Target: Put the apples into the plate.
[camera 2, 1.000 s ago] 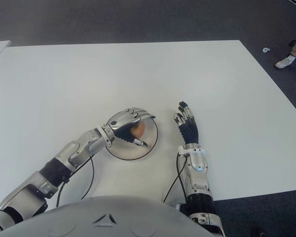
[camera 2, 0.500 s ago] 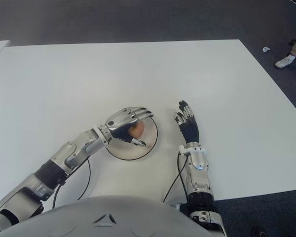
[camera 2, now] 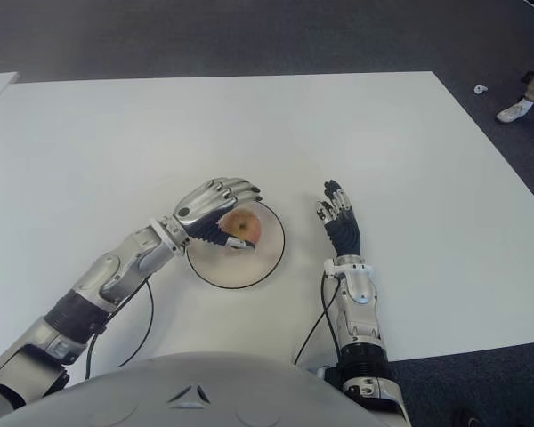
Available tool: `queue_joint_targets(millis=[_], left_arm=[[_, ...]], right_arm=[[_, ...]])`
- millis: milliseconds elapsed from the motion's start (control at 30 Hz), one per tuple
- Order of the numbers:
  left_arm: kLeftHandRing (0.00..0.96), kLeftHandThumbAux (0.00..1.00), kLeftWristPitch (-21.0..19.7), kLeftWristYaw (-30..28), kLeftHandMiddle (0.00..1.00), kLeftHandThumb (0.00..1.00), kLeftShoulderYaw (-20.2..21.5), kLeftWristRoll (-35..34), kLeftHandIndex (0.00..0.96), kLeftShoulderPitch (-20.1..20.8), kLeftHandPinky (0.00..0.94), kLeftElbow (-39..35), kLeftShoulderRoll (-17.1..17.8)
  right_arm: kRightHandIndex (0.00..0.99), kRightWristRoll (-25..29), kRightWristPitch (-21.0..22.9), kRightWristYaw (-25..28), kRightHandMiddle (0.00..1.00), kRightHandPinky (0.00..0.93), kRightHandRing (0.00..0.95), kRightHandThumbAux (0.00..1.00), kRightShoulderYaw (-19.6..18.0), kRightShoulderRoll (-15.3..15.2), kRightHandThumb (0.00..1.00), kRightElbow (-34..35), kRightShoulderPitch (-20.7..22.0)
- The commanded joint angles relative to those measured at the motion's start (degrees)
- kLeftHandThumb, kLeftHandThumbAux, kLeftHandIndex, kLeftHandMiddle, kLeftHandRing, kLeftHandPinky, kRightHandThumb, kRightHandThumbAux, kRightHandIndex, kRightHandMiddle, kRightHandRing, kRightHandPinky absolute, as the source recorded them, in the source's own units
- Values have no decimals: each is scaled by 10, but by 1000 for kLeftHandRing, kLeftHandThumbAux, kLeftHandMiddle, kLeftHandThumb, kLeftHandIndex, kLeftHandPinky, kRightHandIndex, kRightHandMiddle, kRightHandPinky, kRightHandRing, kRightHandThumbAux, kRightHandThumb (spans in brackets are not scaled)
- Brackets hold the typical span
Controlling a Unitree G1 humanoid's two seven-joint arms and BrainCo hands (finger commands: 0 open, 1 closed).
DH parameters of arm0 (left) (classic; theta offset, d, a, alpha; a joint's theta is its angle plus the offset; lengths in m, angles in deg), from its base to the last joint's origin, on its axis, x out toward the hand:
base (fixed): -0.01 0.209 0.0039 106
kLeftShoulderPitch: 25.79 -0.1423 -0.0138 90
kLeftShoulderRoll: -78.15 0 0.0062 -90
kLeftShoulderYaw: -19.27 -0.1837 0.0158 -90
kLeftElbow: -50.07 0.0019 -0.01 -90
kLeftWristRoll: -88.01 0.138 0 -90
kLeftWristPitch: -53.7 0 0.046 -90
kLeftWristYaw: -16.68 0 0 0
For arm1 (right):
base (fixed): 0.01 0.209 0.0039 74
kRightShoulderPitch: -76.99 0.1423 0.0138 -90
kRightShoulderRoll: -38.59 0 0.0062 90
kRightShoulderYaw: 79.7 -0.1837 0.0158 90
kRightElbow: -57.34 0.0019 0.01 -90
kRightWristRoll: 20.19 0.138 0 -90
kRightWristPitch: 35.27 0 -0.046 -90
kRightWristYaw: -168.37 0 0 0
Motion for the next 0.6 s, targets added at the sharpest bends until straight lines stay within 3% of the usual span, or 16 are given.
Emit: queue_joint_targets(millis=[33,600], left_arm=[[187,329,-2,-8,217,149,28,-26,241,-9,210,-8,9],[221,389,38,50,246,207,93,-112,277,-15,235,25,-26]], right_arm=[[16,-2,47,-5,103,0,31,602,2,11,99,-61,-39],[26,-11,21,-20,103,0,38,619,4,19,99,-72,-41]])
